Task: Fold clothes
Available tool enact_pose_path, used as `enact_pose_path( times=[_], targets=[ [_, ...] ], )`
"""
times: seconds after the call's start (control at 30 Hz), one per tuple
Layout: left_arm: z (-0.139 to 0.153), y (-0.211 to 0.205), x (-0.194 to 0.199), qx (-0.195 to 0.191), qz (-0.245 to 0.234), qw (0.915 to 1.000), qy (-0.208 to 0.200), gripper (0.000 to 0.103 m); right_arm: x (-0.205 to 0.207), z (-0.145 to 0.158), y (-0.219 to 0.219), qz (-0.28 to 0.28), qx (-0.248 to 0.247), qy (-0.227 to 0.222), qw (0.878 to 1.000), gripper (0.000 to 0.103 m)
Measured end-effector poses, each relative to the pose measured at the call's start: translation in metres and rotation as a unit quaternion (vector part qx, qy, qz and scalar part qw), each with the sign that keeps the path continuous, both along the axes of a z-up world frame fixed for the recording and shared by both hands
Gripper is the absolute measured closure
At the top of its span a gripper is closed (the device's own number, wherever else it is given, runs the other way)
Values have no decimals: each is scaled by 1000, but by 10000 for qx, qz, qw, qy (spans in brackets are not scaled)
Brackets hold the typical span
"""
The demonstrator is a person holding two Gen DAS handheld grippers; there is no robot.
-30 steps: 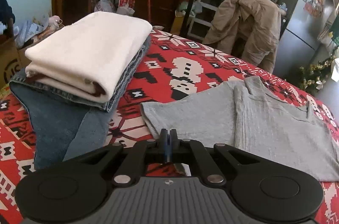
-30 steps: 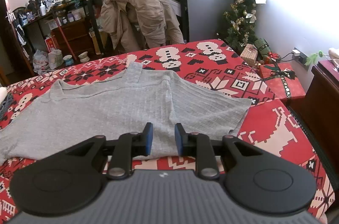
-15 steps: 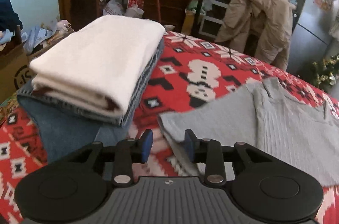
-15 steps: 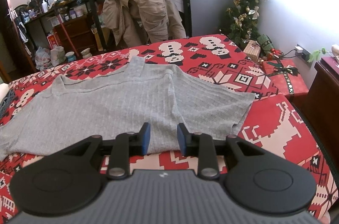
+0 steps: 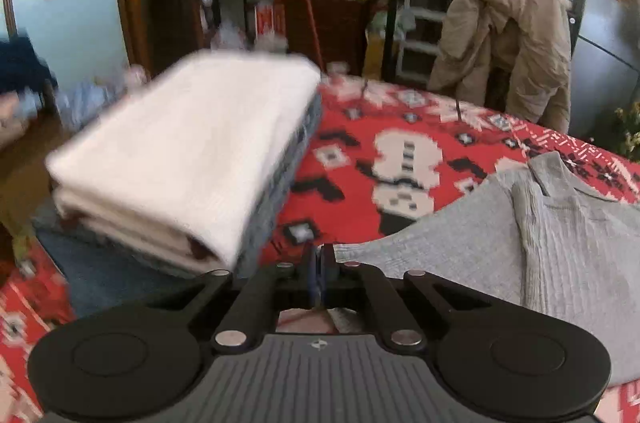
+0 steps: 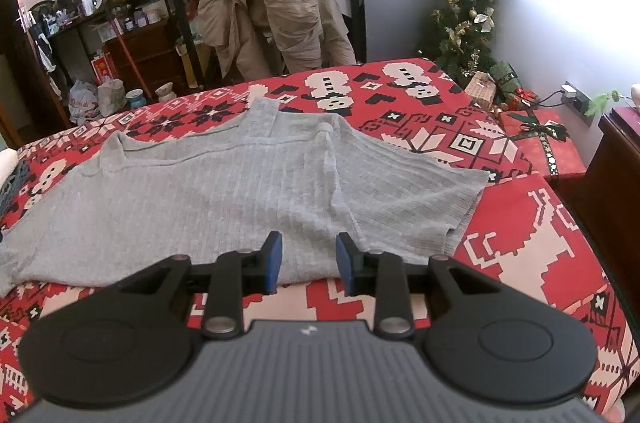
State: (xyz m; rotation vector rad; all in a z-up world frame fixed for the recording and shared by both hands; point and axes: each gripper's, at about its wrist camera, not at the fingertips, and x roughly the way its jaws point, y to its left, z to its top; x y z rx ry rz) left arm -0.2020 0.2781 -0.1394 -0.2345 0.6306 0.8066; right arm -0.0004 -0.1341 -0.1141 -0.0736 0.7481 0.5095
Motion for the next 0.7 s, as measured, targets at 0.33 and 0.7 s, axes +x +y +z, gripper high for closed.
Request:
enact_pose_path(
  times=[0.33, 0.7],
  targets=[
    [-14, 8, 13, 100, -95, 9991, 396, 101, 1, 1, 1, 27, -1, -33, 10000, 68],
    [87, -79, 20, 151, -1643, 9809, -1034, 101, 6, 1, 1, 102, 114, -32, 9999, 68]
  ],
)
